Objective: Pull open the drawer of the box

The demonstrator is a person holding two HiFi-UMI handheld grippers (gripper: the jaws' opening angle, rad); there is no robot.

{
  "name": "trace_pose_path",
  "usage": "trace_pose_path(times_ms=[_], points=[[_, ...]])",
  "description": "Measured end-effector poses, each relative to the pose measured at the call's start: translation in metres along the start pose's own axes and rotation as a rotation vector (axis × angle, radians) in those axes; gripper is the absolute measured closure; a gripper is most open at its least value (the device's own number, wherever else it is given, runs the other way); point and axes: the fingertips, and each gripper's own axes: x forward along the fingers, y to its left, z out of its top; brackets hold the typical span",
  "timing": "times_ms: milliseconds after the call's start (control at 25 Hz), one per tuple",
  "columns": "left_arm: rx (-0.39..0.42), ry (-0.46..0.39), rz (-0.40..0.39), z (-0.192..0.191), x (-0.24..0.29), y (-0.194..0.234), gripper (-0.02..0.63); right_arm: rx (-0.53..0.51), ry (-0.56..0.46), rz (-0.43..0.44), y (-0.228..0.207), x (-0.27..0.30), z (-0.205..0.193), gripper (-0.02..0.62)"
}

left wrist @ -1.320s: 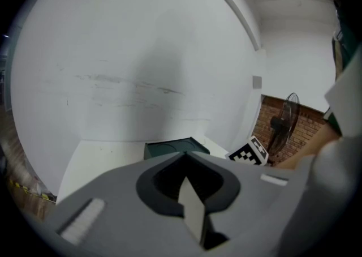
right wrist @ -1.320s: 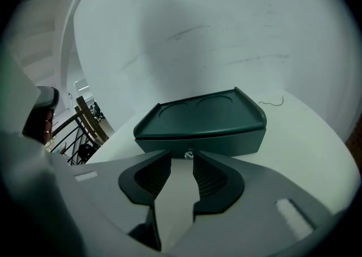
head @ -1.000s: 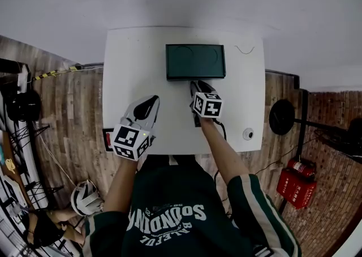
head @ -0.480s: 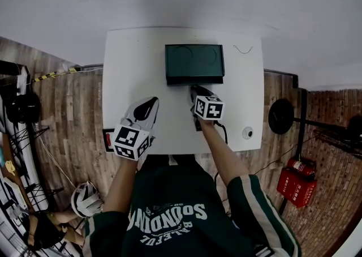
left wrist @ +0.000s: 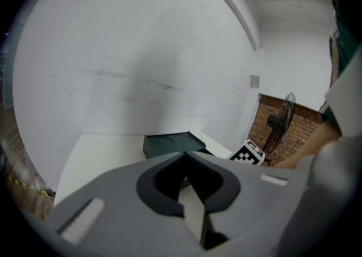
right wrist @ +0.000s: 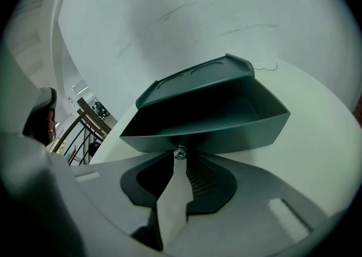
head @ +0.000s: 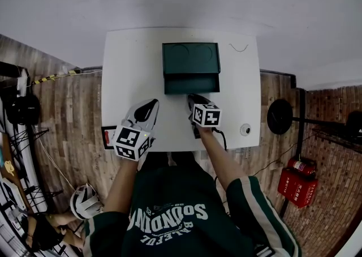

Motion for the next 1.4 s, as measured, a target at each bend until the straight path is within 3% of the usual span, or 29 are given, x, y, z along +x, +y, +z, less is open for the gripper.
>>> trace_pose_path(times_ms=[880, 960, 1080, 1400], points=[[-0.014, -0.051, 0.056, -0.004, -0.023, -0.025, 0.552, -0.050, 0.051, 0.075, 0.006, -0.035, -0.042, 0.523], [-0.012, -0.060, 0.064, -0.002, -0.025, -0.025, 0.552, -0.081, 0.016, 0.072, 0.007, -0.048, -0.039, 0.526], [-0.006, -0.073, 0.070, 0.000, -0.025, -0.028, 0.554, -0.100, -0.077, 0.092, 0.010, -0.071, -0.020, 0.591], [0.022, -0.117, 0.080, 0.012, -0.029, -0.041, 0.554, -0.303, -0.379, 0.090, 0.033, -0.157, 0.067, 0.594]])
